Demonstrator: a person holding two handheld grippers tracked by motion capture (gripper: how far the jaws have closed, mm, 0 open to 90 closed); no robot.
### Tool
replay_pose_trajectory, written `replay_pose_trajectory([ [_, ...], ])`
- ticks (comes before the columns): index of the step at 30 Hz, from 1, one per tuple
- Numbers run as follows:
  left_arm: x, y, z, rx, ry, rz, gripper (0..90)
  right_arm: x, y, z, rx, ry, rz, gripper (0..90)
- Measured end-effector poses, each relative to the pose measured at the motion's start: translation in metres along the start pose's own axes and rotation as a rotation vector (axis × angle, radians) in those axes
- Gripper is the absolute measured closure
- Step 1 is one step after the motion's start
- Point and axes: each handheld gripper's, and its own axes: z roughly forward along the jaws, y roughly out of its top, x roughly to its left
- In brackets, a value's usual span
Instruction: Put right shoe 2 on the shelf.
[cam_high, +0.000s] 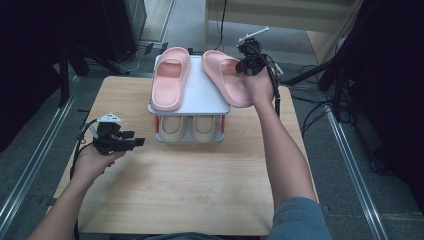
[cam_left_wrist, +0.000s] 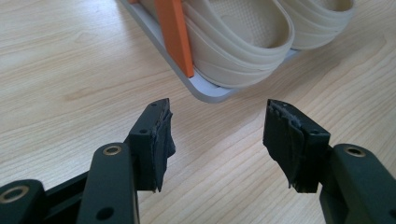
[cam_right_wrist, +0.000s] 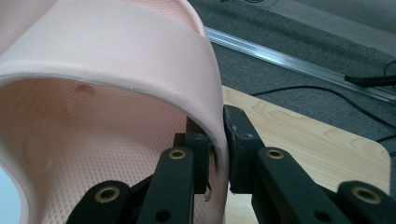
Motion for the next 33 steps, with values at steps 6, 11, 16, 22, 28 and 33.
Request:
replay_pose_trajectory([
  [6,-0.002,0.001,0.0,-0.014,0.003,0.013,42.8,0.016,0.012,0.01,0.004,-0.032,-0.006,80.4],
  [11,-0.002,0.001,0.0,-0.003,0.004,0.014,42.8,0.028,0.019,0.014,0.008,-0.051,-0.018,78.0],
  [16,-0.002,0.0,0.001,-0.011,0.01,0.018,43.4,0.038,0.019,0.015,0.017,-0.048,-0.047,76.2],
  [22,-0.002,0.0,0.001,-0.006,0.011,0.02,43.4,0.039,0.014,0.01,0.0,0.004,-0.044,66.5],
  [28,-0.001,0.0,0.002,0.002,0.014,0.022,43.4,0.035,0.003,0.004,-0.018,0.061,-0.032,62.4],
  [33,-0.002,0.0,0.003,0.002,0.017,0.025,43.4,0.032,-0.006,0.001,-0.023,0.113,-0.01,62.2],
])
